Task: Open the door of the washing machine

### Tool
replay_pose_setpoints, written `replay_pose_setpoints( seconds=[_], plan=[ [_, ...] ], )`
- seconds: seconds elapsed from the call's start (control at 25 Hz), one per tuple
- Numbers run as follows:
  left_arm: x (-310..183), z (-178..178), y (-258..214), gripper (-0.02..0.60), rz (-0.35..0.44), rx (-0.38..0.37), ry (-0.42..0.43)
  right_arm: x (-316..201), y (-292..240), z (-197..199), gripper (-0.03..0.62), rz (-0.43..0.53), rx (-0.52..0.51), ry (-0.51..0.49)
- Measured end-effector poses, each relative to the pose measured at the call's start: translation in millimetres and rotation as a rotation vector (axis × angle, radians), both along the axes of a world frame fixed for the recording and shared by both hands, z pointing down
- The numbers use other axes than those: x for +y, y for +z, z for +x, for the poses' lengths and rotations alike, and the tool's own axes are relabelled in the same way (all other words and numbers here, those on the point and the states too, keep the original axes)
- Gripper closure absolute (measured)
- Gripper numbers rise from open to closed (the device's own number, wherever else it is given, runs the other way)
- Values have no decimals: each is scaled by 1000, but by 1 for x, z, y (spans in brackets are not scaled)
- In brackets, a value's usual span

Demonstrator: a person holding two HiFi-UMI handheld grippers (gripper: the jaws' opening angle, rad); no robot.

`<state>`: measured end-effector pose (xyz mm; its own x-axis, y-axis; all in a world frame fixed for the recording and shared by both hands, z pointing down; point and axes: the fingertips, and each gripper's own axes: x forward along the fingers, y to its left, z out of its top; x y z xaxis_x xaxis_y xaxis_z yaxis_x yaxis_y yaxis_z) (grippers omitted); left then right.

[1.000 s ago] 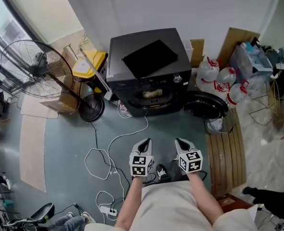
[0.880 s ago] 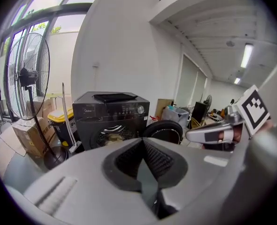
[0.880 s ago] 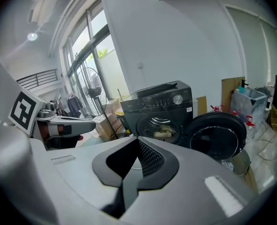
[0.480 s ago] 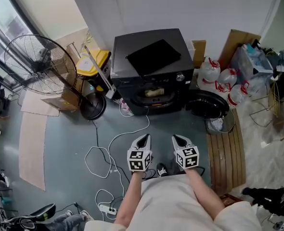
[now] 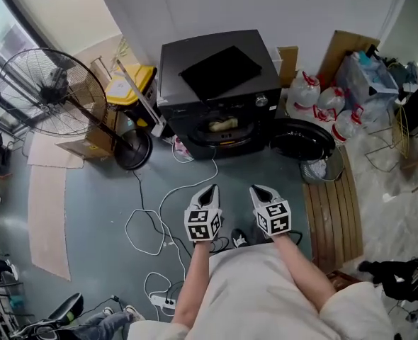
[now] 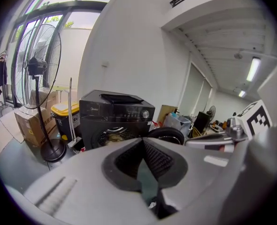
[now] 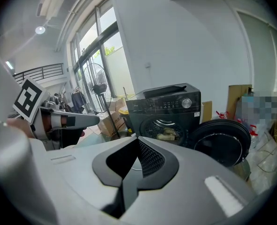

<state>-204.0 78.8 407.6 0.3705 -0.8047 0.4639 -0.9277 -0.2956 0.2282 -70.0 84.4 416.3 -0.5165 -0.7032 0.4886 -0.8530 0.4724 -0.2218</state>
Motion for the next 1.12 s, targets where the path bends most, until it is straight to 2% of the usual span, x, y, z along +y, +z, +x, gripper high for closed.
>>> replay_pose_setpoints(
  seconds=[0.12, 0.68, 1.12],
  plan=[
    [3, 2, 0, 525, 9, 11, -21, 6, 1, 1, 594, 0, -2, -6],
    [6, 31, 5, 525, -8, 6, 46, 13, 2, 13, 594, -4, -4, -13],
    [7, 30, 7, 525, -12, 0, 53, 11, 4, 11, 594, 0, -11, -16]
  ],
)
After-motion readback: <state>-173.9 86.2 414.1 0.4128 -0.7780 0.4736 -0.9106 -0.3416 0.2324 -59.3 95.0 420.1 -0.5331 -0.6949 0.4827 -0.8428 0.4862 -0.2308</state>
